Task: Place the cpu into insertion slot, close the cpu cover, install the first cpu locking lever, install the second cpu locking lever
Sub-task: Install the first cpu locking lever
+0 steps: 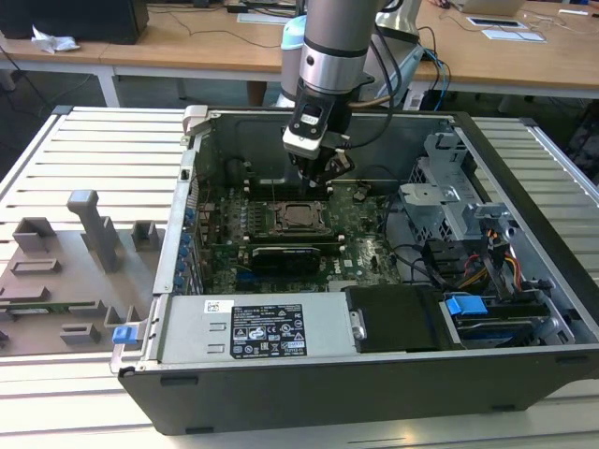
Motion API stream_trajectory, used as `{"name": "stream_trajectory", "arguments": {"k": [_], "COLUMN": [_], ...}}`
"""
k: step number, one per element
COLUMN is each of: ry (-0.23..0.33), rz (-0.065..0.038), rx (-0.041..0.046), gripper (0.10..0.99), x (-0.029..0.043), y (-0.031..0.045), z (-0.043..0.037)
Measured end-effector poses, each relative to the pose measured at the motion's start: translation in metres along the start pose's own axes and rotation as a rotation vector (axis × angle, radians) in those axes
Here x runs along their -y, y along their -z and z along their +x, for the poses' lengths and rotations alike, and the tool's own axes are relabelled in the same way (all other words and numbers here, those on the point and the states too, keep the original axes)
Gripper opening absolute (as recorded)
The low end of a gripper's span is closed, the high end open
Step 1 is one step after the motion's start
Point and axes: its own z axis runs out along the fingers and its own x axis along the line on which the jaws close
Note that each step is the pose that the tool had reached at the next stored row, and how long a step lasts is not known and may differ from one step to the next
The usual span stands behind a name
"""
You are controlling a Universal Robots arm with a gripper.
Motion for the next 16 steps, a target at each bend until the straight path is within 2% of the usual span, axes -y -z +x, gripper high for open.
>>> {"name": "stream_trajectory", "arguments": {"k": [12, 16], "ry": [0.125, 0.187], "rz": [0.001, 0.002], "rx": [0.0085, 0.0127], "gripper": [0.106, 0.106], "x": [0.0, 0.0], "y": [0.0, 0.0], "z": [0.0, 0.0]}}
